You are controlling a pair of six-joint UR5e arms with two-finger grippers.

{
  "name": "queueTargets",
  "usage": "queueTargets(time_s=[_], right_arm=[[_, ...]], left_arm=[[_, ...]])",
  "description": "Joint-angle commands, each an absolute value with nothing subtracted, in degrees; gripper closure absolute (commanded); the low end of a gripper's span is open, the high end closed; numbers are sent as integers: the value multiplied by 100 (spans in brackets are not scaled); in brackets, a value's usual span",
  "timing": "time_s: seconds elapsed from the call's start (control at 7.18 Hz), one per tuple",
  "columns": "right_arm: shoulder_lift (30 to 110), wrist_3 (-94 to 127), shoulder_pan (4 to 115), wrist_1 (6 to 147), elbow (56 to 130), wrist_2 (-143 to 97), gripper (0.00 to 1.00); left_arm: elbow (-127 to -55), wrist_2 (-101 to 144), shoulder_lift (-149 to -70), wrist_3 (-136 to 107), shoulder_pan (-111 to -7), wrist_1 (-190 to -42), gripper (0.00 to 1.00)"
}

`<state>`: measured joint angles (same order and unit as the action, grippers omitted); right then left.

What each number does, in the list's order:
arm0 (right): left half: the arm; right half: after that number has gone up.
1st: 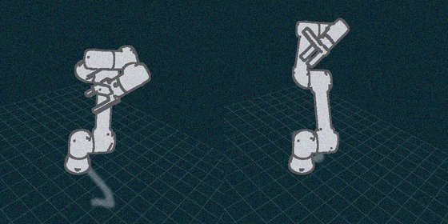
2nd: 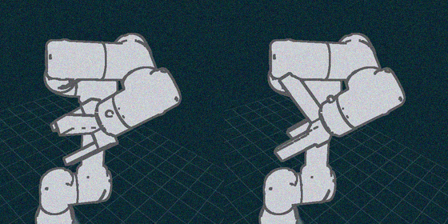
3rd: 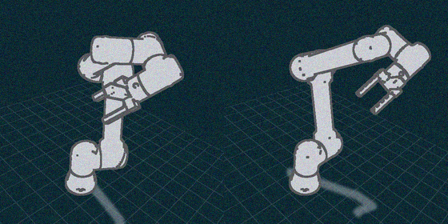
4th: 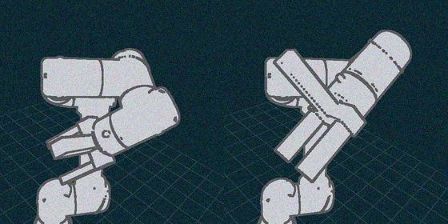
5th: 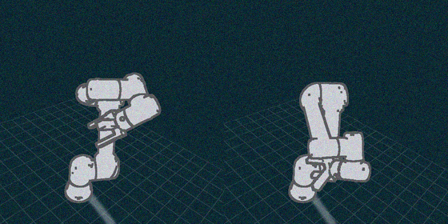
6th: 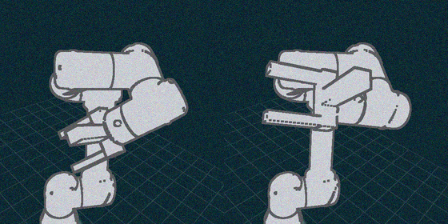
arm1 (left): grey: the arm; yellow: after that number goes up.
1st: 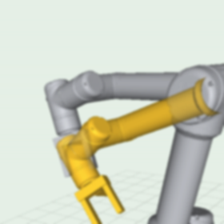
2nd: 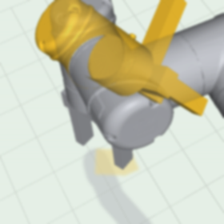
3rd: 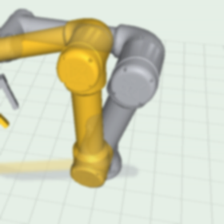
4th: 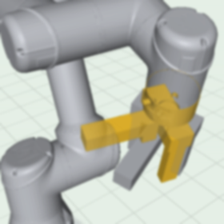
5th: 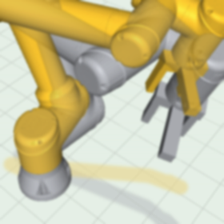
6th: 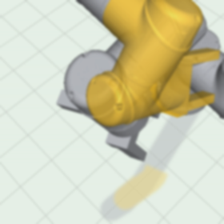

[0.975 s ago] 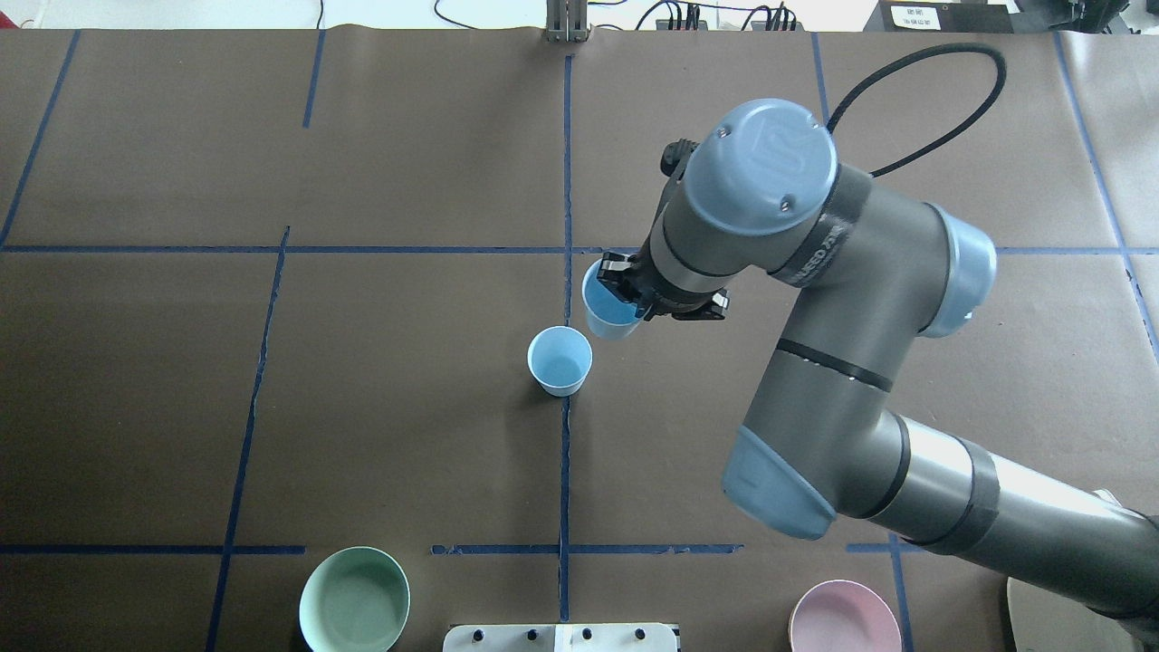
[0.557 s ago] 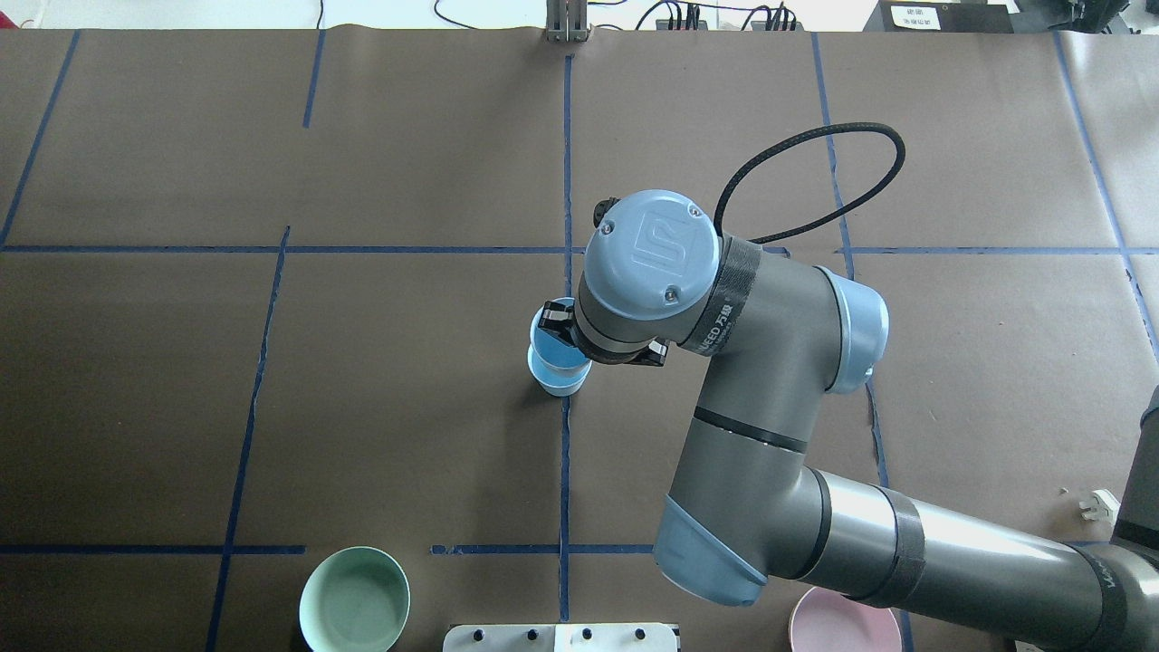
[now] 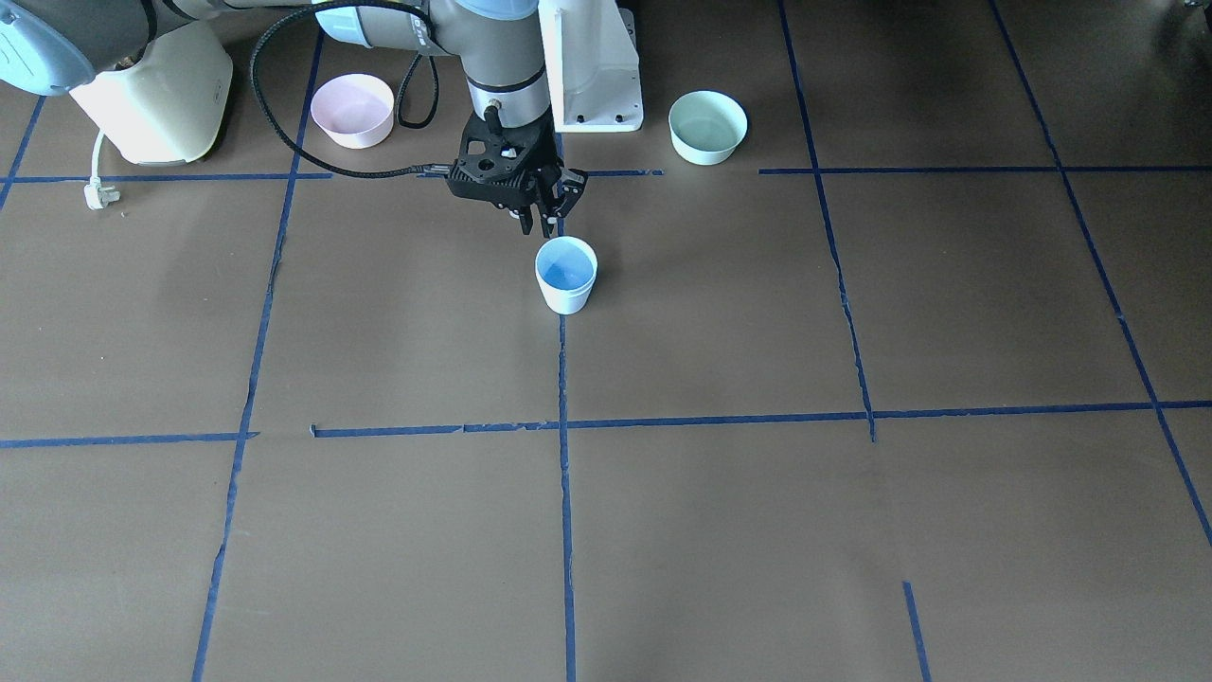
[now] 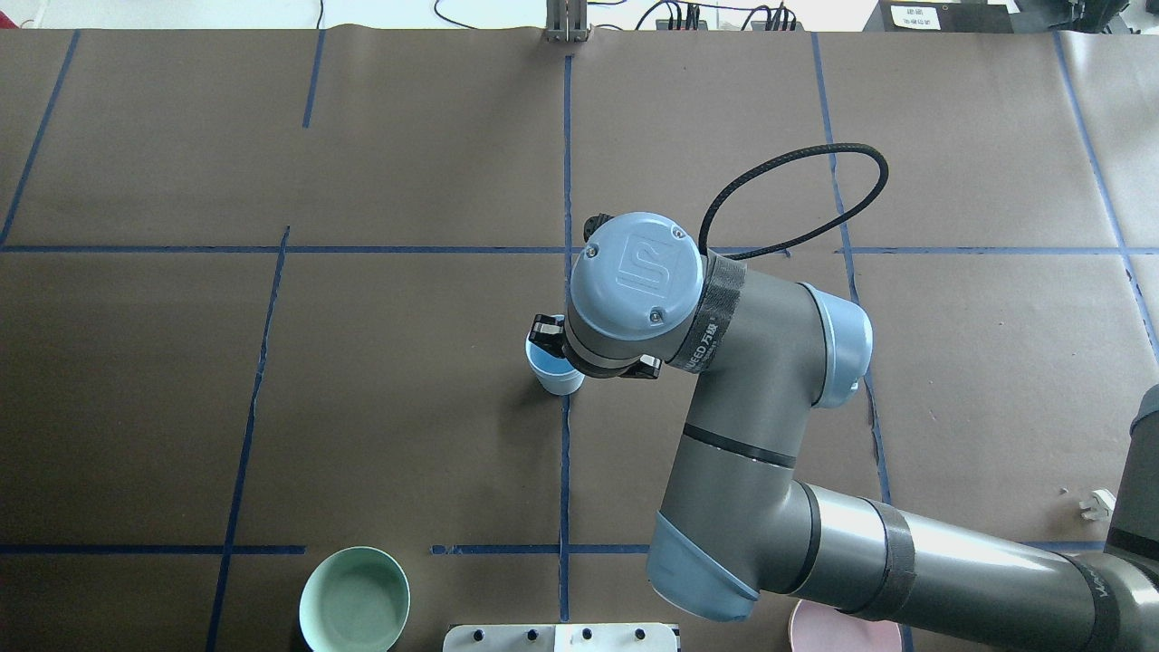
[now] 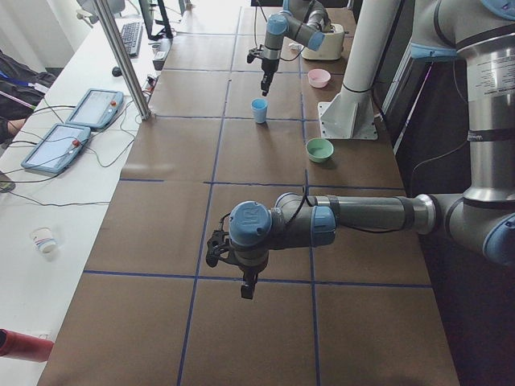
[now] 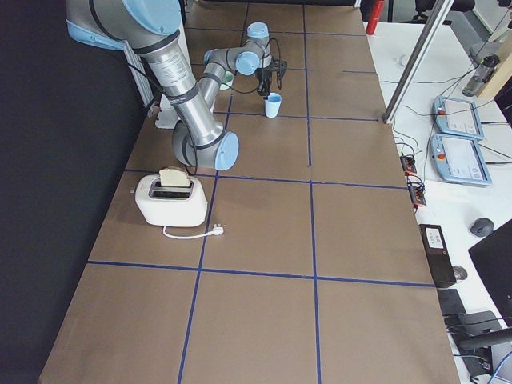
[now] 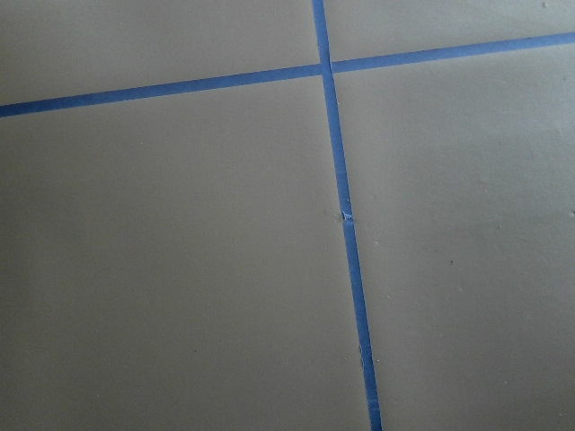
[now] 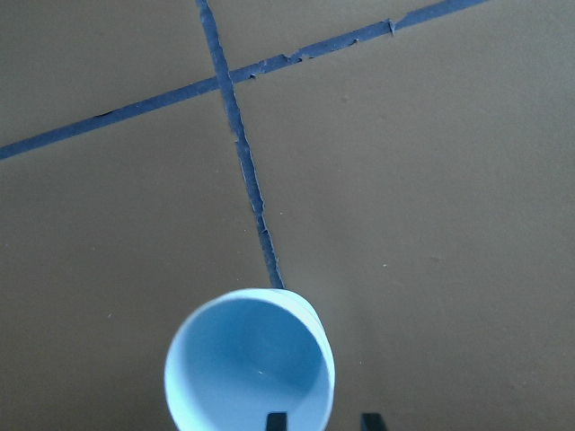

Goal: Stack blue cups with both arms

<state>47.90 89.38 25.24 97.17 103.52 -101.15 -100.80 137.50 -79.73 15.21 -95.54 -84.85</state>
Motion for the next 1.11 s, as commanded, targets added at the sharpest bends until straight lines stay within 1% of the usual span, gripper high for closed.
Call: queueTargets(time_s=[0.0,0.28,0.56,0.98], right_arm=[[4869,8572,2854,9712,10371,-10343,0],[5437,7153,4019,9712,10397,-11718,0],[6253,5108,5215,9712,10450,-12539,0],[8220,1804,6780,9703,10906,-13051,0]], left_arm=[[-10064,13737,-7998,1424,-9545,-8481,0],[-10046,13729,-8015,1406,-9527,-8473,0],[-10055,13685,-8033,899,-9213,-8473,0],[-10081,13641,-8103,773,-8965,-8621,0]])
